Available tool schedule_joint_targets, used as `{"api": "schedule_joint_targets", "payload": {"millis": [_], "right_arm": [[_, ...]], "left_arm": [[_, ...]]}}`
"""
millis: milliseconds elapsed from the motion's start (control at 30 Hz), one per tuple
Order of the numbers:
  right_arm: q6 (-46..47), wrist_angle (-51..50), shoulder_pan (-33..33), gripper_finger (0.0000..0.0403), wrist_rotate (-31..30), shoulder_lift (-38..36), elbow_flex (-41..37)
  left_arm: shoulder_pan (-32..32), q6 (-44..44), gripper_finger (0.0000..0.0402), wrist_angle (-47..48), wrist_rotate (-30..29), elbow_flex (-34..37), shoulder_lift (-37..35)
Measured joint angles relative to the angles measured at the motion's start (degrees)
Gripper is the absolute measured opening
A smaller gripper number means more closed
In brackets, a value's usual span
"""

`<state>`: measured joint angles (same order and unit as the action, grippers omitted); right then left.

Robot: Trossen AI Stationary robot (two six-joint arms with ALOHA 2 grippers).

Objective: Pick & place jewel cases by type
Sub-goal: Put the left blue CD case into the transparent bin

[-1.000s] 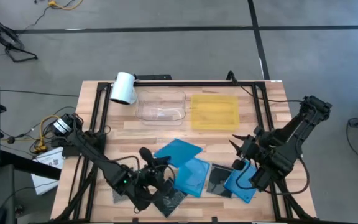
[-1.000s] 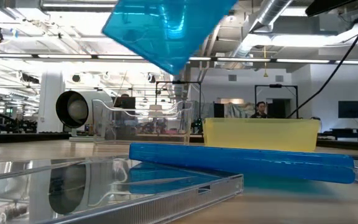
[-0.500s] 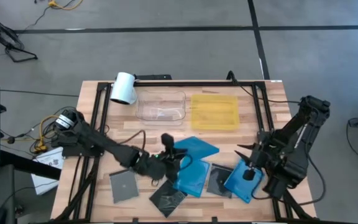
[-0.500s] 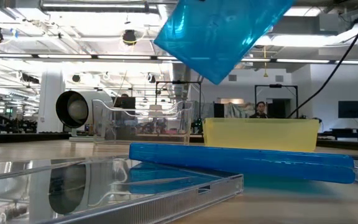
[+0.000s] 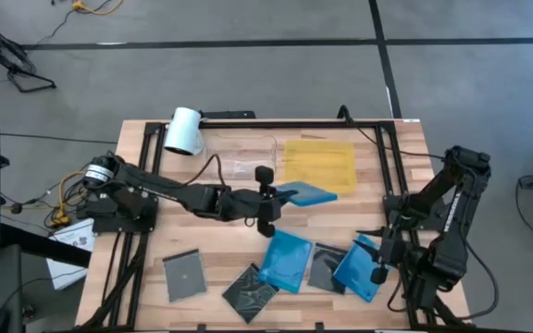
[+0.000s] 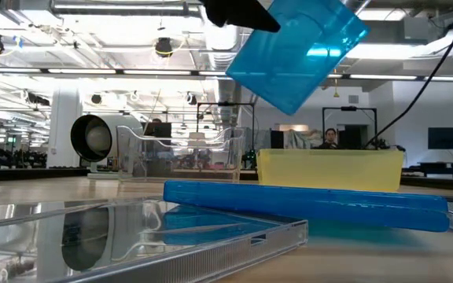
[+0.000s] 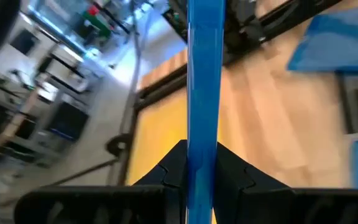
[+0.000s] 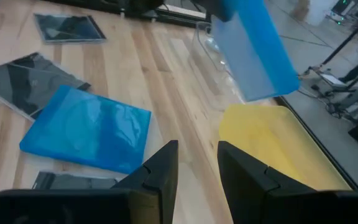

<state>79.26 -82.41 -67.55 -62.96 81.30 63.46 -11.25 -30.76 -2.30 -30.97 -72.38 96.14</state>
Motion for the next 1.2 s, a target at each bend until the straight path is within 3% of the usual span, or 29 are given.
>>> {"api": "schedule_joint_targets", "payload": {"millis": [200, 500, 700, 1200], "right_arm": [[-0.06, 0.01, 0.20, 0.0107, -0.08, 0.11, 0.00], [-0.20, -0.47, 0.57, 0.0107, -0.31, 0.11, 0.00], [-0.20, -1.18, 0.57, 0.0107, -1.47, 0.11, 0.00], [-0.22, -1.36, 2.26, 0.0107, -3.14, 0.09, 0.00]], "left_arm": [[-0.01, -4.61, 0.0038, 4.90, -7.03, 0.01, -2.64], [3.11, 3.42, 0.0035, 24.30, -13.86, -0.02, -14.02], [8.98, 9.29, 0.0033, 35.04, -7.46, -0.04, -17.55], [22.39, 9.20, 0.0032, 45.25, 6.79, -0.04, -17.29]]}}
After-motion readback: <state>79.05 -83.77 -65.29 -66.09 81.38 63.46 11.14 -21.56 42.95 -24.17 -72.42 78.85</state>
